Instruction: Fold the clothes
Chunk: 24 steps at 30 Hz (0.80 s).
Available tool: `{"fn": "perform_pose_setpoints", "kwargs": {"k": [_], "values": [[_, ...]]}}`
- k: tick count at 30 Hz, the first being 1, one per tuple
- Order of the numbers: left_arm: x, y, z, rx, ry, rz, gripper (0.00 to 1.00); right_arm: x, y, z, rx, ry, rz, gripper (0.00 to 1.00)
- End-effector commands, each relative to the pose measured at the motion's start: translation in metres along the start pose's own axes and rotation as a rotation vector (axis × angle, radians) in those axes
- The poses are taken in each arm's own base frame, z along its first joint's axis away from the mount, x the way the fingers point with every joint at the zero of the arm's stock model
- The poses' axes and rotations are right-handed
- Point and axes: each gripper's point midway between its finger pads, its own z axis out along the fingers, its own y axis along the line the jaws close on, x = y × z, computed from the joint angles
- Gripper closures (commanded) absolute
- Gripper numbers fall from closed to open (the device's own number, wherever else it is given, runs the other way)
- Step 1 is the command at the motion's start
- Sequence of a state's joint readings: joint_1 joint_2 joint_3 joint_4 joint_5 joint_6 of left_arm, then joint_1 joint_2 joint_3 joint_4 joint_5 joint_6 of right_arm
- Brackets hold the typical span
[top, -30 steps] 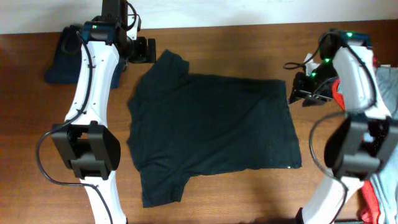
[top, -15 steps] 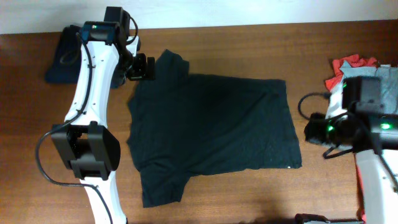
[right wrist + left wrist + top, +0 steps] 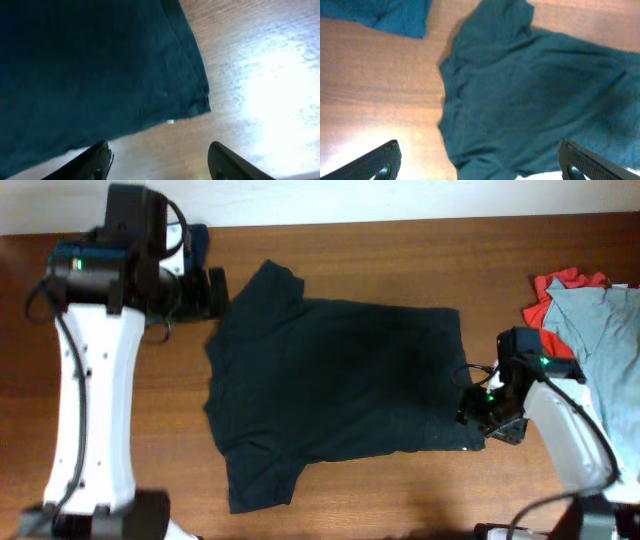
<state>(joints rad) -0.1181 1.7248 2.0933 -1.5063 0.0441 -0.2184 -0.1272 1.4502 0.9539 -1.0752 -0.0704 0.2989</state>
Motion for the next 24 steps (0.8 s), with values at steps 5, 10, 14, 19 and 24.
{"fn": "perform_pose_setpoints", "kwargs": {"k": [5,10,14,19,24], "values": [[0.071,0.004,0.042,0.000,0.016,-0.092,0.01,-0.006,-0.008,0.017,0.012,0.038,0.068,0.32],[0.105,0.018,0.076,-0.020,0.042,-0.121,0.01,-0.011,-0.022,0.015,-0.092,0.053,0.165,0.36],[0.126,0.025,0.102,-0.043,0.099,-0.122,0.01,-0.009,-0.034,0.018,-0.158,0.067,0.219,0.44],[0.131,0.030,0.120,-0.054,0.085,-0.126,0.01,0.003,-0.032,0.028,-0.153,0.096,0.205,0.44],[0.133,0.031,0.123,-0.058,0.088,-0.128,0.01,0.005,-0.033,0.046,-0.160,0.074,0.205,0.44]]}}
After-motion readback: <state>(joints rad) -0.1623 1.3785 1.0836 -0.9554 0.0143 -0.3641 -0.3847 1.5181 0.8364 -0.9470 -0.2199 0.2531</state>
